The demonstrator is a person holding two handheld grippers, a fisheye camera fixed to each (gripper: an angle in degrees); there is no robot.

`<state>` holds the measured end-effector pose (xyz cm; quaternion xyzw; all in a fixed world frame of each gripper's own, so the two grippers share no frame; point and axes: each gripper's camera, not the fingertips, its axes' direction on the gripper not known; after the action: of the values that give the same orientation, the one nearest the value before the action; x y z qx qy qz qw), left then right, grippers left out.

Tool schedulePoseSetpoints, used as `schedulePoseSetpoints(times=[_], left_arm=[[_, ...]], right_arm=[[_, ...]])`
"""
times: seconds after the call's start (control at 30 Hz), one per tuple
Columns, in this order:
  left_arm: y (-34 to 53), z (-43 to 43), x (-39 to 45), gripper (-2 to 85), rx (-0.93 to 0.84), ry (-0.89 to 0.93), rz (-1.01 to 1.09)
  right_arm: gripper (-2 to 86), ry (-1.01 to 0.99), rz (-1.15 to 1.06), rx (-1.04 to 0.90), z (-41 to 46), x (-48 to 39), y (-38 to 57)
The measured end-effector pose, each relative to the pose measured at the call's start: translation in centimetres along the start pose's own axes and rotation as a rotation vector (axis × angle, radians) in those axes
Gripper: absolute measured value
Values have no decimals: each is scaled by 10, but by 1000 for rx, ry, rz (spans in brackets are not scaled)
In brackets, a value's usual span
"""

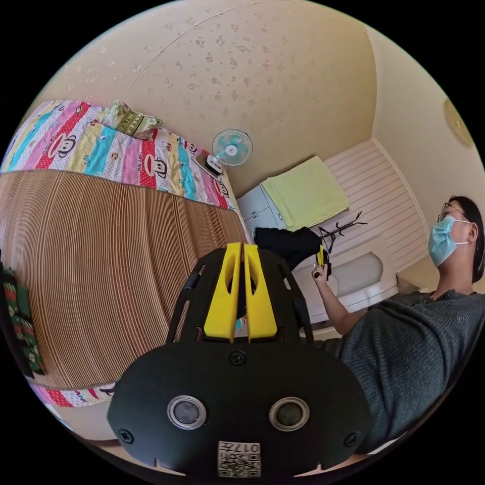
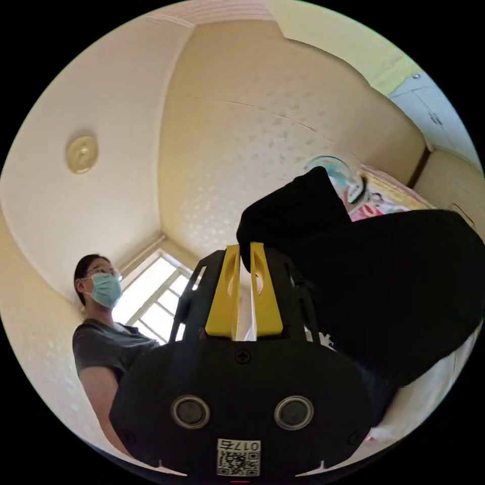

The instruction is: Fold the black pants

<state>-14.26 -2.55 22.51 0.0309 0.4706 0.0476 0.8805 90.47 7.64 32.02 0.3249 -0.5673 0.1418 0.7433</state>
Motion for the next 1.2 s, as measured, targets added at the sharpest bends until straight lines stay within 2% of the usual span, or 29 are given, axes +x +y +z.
schedulePoseSetpoints(times=[0.23,0.43,0.5,0.53,0.67,0.73,0.87,0.93,0.97,1.0,1.03,1.07,1.1,1.13,1.2], left_arm=[[-25,8,48,50,-21,123,206],[-30,-21,80,54,-16,251,309],[-30,-35,90,59,-22,278,342],[-29,-47,97,65,-13,296,364],[-31,-87,105,109,45,335,356],[-39,-101,93,139,28,375,268],[-47,-99,50,182,-68,445,81],[-38,-100,-1,229,-89,438,-113],[-34,-101,-15,239,-90,461,-165],[-23,-104,-42,245,-76,537,-250],[-11,-110,-64,234,-44,619,-292],[-6,-114,-74,220,-28,648,-299],[4,-119,-91,186,-8,656,-320],[11,-120,-111,145,-9,619,-364],[21,-114,-149,138,-53,544,-443]], right_arm=[[23,-51,-262,-113,72,-139,9],[17,-293,-409,-146,145,-241,34],[16,-333,-507,-224,187,-289,51],[16,-319,-531,-248,199,-302,56],[18,-10,-667,-432,304,-370,107],[18,-2,-641,-476,347,-373,136],[14,-199,-312,-651,444,-314,214],[11,-235,-211,-690,468,-291,249],[8,-415,-176,-618,468,-283,265],[6,-796,-99,-425,457,-272,271],[5,-909,-52,-332,455,-265,273],[4,-860,31,-279,459,-256,274],[3,-637,6,-322,467,-256,274],[3,-505,-39,-354,473,-257,275],[2,-48,-123,-539,510,-248,285]])
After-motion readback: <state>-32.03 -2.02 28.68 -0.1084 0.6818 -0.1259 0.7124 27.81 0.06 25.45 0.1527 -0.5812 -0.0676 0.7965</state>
